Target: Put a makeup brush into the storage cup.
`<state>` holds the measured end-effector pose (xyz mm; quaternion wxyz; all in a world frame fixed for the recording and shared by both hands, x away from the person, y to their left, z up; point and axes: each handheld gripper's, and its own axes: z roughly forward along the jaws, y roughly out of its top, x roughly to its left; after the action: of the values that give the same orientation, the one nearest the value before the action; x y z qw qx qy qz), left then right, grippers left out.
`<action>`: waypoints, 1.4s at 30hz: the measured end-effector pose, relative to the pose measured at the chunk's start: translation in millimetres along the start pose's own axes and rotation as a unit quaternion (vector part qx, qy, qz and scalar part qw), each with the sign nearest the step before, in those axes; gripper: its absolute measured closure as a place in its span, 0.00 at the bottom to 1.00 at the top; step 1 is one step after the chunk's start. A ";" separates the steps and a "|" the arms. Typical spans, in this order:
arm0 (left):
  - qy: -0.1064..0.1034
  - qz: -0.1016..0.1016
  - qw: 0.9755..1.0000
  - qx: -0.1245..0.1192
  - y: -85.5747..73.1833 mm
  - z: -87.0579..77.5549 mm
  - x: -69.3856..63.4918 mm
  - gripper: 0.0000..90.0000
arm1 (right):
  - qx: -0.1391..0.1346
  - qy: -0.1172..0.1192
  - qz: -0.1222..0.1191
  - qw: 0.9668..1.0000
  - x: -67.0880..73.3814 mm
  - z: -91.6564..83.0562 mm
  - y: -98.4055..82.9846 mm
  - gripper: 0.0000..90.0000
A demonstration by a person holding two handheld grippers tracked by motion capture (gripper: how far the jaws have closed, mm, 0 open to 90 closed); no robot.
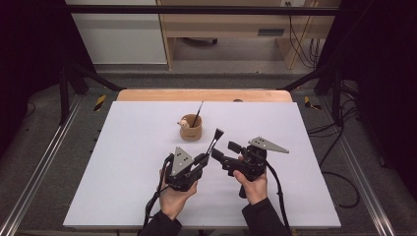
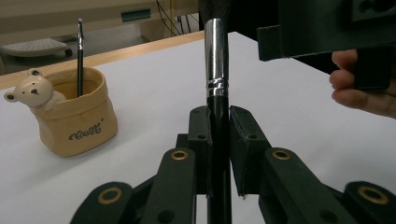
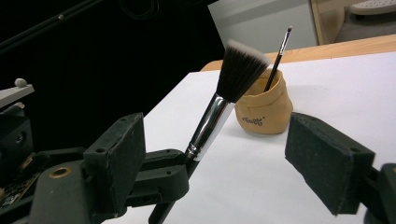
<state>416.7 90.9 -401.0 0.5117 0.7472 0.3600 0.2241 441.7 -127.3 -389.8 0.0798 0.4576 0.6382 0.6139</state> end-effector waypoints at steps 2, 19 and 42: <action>-0.001 0.001 1.000 -0.002 0.3 -0.4 -1.5 0.88 | 0.002 0.001 0.004 1.000 0.1 0.9 -0.4 0.25; -0.008 0.008 1.000 -0.011 0.0 -1.2 -14.9 0.88 | 0.001 0.013 0.036 0.999 -0.9 4.2 -1.9 0.41; -0.011 0.011 1.000 -0.013 0.6 -0.6 -19.3 0.88 | 0.002 0.040 0.079 0.996 -6.1 6.2 -3.5 0.68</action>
<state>404.2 76.4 -399.5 0.5229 0.7468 0.3432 0.2258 447.6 -126.4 -397.0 0.0045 0.4821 0.6039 0.6347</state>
